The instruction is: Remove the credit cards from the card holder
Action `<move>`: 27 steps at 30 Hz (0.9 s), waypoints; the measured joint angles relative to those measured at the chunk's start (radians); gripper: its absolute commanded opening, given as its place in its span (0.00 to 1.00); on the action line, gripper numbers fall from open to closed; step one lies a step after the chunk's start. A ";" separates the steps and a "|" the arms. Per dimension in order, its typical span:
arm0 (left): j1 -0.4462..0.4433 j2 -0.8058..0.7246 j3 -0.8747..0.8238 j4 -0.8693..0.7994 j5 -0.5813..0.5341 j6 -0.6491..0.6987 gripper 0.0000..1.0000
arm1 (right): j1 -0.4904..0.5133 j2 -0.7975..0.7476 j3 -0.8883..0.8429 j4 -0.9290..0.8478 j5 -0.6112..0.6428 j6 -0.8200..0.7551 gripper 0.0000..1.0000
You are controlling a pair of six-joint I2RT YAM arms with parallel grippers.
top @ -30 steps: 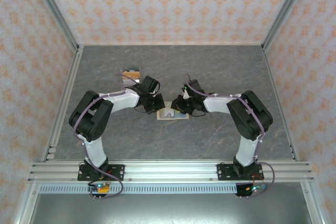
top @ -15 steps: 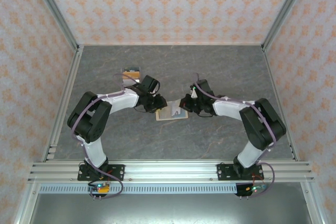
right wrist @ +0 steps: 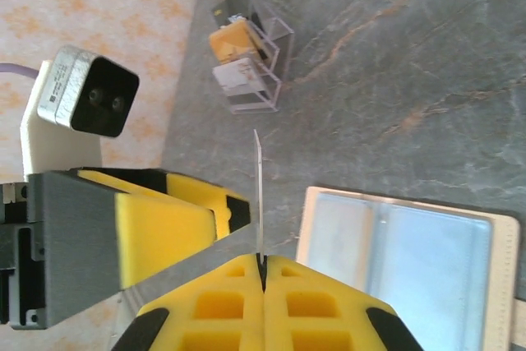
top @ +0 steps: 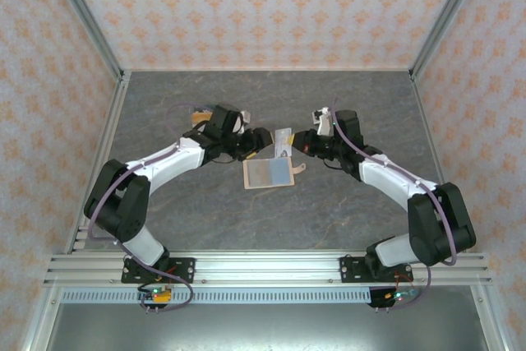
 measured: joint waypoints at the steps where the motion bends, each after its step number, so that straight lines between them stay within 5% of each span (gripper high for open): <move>1: 0.000 -0.004 -0.003 0.031 0.017 -0.007 0.70 | -0.003 0.000 0.003 0.011 -0.023 0.013 0.00; 5: 0.002 -0.008 -0.006 0.137 0.071 -0.039 0.70 | -0.012 0.005 0.021 0.070 -0.093 0.076 0.00; 11: 0.003 -0.007 -0.006 0.230 0.135 -0.105 0.57 | -0.018 0.039 0.049 0.148 -0.146 0.181 0.00; 27: 0.034 -0.015 -0.051 0.317 0.188 -0.153 0.01 | -0.058 0.092 0.058 0.158 -0.170 0.243 0.02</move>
